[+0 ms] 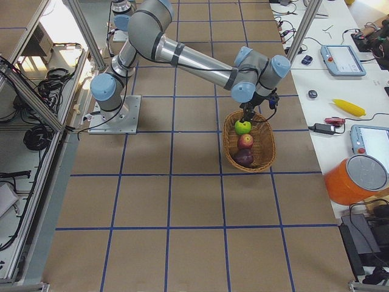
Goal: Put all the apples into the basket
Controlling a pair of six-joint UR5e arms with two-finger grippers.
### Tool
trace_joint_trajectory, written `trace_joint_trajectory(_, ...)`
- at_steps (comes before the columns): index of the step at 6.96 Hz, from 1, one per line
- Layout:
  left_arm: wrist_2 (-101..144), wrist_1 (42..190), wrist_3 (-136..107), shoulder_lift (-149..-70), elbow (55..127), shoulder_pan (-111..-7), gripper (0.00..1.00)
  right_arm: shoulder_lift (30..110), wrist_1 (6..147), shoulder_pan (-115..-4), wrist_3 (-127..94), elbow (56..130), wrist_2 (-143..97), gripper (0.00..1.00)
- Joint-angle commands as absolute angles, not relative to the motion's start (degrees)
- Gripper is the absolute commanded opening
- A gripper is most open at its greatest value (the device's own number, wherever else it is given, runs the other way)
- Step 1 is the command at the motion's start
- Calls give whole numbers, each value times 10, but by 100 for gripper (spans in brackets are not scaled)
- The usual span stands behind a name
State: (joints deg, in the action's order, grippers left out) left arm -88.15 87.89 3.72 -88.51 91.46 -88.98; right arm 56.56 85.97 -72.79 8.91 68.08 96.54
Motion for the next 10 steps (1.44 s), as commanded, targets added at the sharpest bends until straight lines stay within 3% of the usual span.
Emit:
trace_joint_trajectory(1, -882, 879, 36, -885, 915, -889, 100, 655, 783, -780, 84, 686, 935, 100)
trace_joint_trajectory(2, -882, 879, 35, -885, 915, -889, 100, 701, 693, -792, 82, 691, 917, 100)
trace_joint_trajectory(4, -882, 879, 36, -885, 915, -889, 100, 776, 689, -800, 77, 746, 904, 100)
trace_joint_trajectory(7, -882, 879, 36, -885, 915, -889, 100, 861, 829, -863, -39, 893, 916, 100)
trace_joint_trajectory(10, -882, 879, 35, -885, 915, -889, 100, 890, 834, -874, -32, 903, 918, 100)
